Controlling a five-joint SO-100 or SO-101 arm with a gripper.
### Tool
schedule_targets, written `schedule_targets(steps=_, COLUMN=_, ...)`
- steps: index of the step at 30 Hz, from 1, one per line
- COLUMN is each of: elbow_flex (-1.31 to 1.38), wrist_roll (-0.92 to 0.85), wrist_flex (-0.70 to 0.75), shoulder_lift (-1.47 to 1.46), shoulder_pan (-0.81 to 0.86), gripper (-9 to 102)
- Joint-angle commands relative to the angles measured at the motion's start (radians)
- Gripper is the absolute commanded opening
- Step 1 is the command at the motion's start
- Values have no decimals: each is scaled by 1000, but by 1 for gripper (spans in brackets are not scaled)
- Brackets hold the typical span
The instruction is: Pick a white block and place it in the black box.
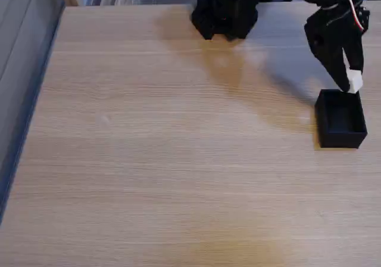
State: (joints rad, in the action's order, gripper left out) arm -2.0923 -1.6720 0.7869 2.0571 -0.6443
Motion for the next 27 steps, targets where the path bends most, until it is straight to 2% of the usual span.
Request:
schedule_targets(steps=1, elbow_flex=97, wrist_roll=41, wrist_flex=25, shoulder_lift=-67, shoulder_pan=8, gripper=0)
schedule_targets(steps=9, elbow_flex=273, wrist_roll=164, wrist_flex=141, shoulder_lift=-261, shoulder_pan=17, gripper=0)
schedule_targets(steps=18, elbow_flex=370, wrist_roll=218, wrist_flex=198, shoulder_lift=-374, shoulder_pan=34, gripper=0)
schedule_targets(steps=20, elbow_flex=390, wrist_roll=210, wrist_flex=218, shoulder_lift=-391, shoulder_pan=41, gripper=4)
schedule_targets(steps=22, elbow_flex=402, wrist_roll=227, wrist_flex=224, shoulder_lift=-400, shoulder_pan=46, gripper=14)
schedule_targets(steps=27, elbow_flex=411, wrist_roll=250, wrist_flex=242, shoulder_lift=-403, shoulder_pan=52, gripper=22)
